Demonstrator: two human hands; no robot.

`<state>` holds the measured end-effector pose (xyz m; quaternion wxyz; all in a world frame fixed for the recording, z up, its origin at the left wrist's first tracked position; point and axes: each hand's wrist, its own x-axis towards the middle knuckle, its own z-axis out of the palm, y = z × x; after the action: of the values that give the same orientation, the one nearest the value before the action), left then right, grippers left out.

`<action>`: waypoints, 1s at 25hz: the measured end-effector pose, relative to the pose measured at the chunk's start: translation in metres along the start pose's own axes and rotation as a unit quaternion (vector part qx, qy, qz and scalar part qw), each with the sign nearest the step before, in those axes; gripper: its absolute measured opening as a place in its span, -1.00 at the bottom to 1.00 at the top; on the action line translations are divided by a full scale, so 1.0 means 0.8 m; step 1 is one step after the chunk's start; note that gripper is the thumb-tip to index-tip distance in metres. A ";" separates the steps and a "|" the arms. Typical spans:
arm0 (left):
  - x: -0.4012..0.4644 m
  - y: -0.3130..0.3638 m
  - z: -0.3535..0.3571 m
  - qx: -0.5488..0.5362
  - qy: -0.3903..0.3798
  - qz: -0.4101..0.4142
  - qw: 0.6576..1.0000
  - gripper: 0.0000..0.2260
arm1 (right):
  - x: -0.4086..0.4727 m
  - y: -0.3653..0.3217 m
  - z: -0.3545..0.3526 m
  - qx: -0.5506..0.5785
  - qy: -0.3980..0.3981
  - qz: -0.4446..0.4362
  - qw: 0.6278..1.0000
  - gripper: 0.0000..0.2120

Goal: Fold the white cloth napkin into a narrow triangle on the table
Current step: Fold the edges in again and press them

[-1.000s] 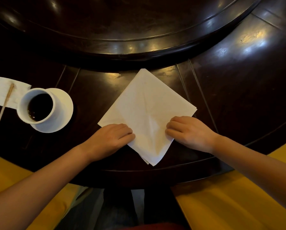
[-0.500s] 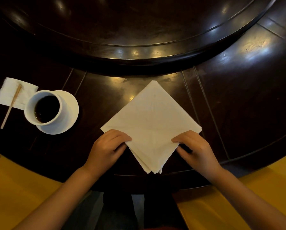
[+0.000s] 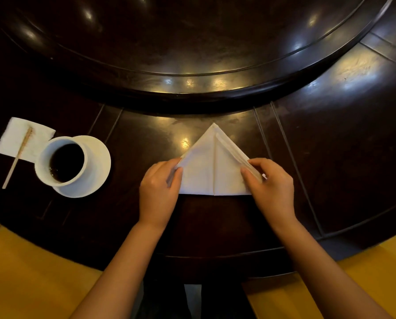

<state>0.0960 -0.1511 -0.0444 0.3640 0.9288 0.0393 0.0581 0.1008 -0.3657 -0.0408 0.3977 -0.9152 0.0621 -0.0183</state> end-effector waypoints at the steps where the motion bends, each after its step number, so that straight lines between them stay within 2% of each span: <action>1: 0.005 -0.003 0.007 0.014 -0.009 -0.004 1.000 -0.82 | 0.006 0.003 0.004 -0.015 0.001 0.002 1.000 -0.88; 6: 0.015 -0.009 0.028 0.063 -0.012 0.007 0.998 -0.83 | 0.020 0.013 0.015 -0.112 0.004 0.006 0.994 -0.86; 13: 0.018 -0.012 0.034 0.107 0.009 0.039 0.993 -0.80 | 0.020 0.017 0.018 -0.163 -0.012 -0.031 0.986 -0.90; 16: 0.023 0.002 0.031 0.146 0.018 0.103 0.984 -0.68 | 0.021 0.022 0.020 -0.160 0.005 -0.038 0.986 -0.93; 19: 0.033 0.026 0.046 0.175 -0.095 0.228 0.953 -0.55 | 0.024 0.026 0.025 -0.157 0.003 -0.060 0.986 -0.93; 22: 0.039 0.023 0.074 0.246 -0.175 0.230 0.925 -0.49 | 0.023 0.024 0.023 -0.186 0.027 -0.065 0.980 -0.83; 25: 0.039 0.010 0.087 0.292 -0.181 0.225 0.912 -0.49 | 0.011 0.011 0.033 -0.282 0.050 -0.094 0.953 -0.58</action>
<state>0.1362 -0.2000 -0.0868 0.0550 0.9724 -0.2222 -0.0442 0.1109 -0.3538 -0.0650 0.1162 -0.9897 -0.0015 -0.0835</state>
